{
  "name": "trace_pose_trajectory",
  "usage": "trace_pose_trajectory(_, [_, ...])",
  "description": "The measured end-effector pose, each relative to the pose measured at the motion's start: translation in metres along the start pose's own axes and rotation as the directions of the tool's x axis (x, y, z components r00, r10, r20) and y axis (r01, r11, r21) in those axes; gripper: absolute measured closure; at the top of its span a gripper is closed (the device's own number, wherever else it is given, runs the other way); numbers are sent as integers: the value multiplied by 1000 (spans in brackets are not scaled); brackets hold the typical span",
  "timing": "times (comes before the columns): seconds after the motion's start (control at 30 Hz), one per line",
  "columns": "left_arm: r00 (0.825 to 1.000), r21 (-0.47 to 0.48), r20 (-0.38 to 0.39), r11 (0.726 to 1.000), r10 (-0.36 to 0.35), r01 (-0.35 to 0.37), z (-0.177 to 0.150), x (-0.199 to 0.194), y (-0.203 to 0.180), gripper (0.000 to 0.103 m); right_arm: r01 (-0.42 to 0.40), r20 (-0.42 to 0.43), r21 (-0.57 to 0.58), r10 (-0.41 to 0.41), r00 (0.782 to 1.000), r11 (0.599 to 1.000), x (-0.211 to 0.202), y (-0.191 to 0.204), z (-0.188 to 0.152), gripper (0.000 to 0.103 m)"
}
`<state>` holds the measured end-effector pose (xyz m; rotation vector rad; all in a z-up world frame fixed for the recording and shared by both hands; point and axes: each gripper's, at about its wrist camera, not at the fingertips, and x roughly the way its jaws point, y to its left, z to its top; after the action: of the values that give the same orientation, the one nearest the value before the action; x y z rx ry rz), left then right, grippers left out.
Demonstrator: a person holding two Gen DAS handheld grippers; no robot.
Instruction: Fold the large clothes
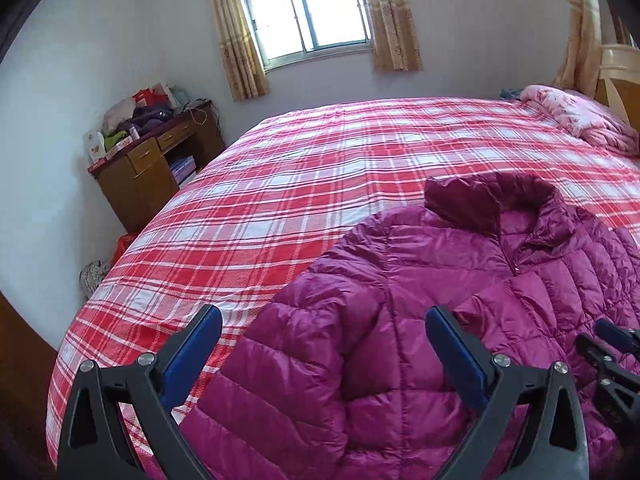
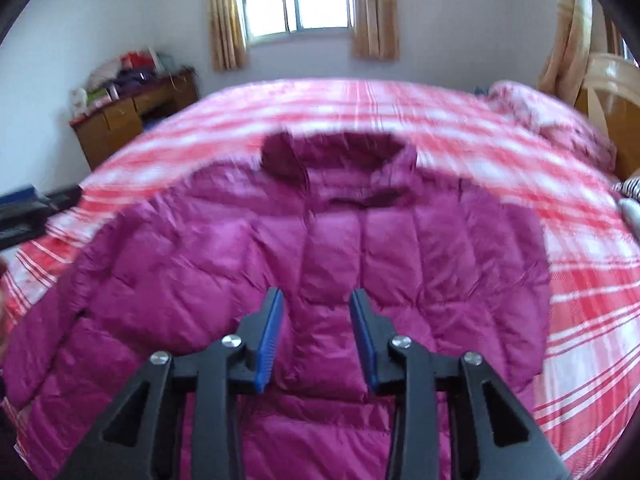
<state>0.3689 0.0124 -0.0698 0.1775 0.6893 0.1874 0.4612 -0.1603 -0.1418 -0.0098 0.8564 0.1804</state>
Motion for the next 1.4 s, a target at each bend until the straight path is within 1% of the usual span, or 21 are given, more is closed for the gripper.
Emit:
trace_pose_trajectory(0.03, [1000, 24, 6, 1000, 9, -9, -2, 2, -12, 1, -2, -45, -12, 2, 999, 1000, 13, 4, -5, 68])
trace_pose_trajectory(0.07, [1000, 45, 7, 999, 13, -14, -4, 5, -22, 1, 7, -61, -26, -9, 998, 1000, 19, 5, -9, 68])
trace_pose_trajectory(0.13, [1000, 102, -4, 994, 28, -27, -11, 19, -45, 1, -2, -54, -30, 1, 999, 1000, 14, 5, -11, 68])
trace_pose_trajectory(0.2, [998, 165, -23, 984, 65, -60, -18, 37, -63, 1, -49, -54, -2, 48, 997, 999, 2, -4, -8, 68])
trace_pose_trajectory(0.23, [995, 182, -46, 981, 83, -73, -19, 46, -69, 1, -55, -26, 16, 55, 998, 998, -9, -12, -5, 68])
trace_pose_trajectory(0.3, [995, 150, -54, 986, 85, -76, -13, 46, -69, 1, -29, 32, 44, 28, 999, 999, -26, -31, 3, 68])
trace_pose_trajectory(0.37, [998, 86, 9, 994, 64, -65, 0, 30, -64, 1, 9, 105, 117, -21, 994, 993, -40, -63, 15, 68])
trace_pose_trajectory(0.43, [997, 62, 62, 996, 55, -58, 10, 16, -68, 1, 78, 143, 215, -110, 984, 974, -43, -98, 24, 68])
trace_pose_trajectory(0.5, [998, 74, 61, 997, 31, -35, 17, 15, -79, 1, 86, 154, 287, -134, 979, 954, -34, -120, 35, 69])
trace_pose_trajectory(0.57, [999, 95, 21, 995, 35, -37, 19, 29, -93, 1, 68, 144, 309, -117, 983, 949, -17, -137, 41, 70])
trace_pose_trajectory(0.6, [998, 112, 8, 992, 54, -55, 16, 38, -99, 1, 70, 135, 302, -115, 984, 951, -9, -138, 46, 70])
trace_pose_trajectory(0.67, [989, 189, -26, 972, 148, -140, 5, 63, -115, 1, 45, 102, 259, -74, 992, 965, 8, -135, 46, 70])
trace_pose_trajectory(0.7, [983, 217, -42, 962, 178, -165, -2, 73, -119, 1, 35, 90, 251, -60, 994, 967, 6, -141, 38, 70])
trace_pose_trajectory(0.77, [978, 242, -71, 954, 198, -175, -16, 90, -120, 1, 28, 54, 224, -41, 998, 974, 18, -135, 32, 70])
trace_pose_trajectory(0.9, [983, 208, -71, 966, 171, -154, -24, 94, -113, 1, 14, 12, 239, -18, 1000, 971, 27, -146, 16, 71])
trace_pose_trajectory(1.03, [987, 157, -97, 981, 129, -113, -29, 98, -104, 1, 16, -12, 241, -13, 1000, 970, 32, -148, 16, 72])
trace_pose_trajectory(1.2, [989, 122, -116, 990, 88, -74, -31, 103, -99, 1, 82, -45, 178, -75, 996, 981, 32, -138, 23, 72])
trace_pose_trajectory(1.27, [990, 94, -132, 995, 57, -45, -30, 106, -95, 1, 122, -36, 172, -118, 992, 977, 15, -133, 28, 72])
trace_pose_trajectory(1.33, [990, 73, -140, 997, 35, -25, -29, 108, -90, 1, 115, 12, 202, -120, 993, 972, -6, -128, 30, 66])
trace_pose_trajectory(1.37, [989, 70, -141, 997, 31, -22, -28, 109, -89, 1, 103, 33, 213, -112, 993, 972, -19, -122, 31, 53])
trace_pose_trajectory(1.4, [989, 68, -142, 998, 29, -20, -28, 109, -89, 1, 86, 48, 211, -98, 994, 974, -26, -116, 30, 46])
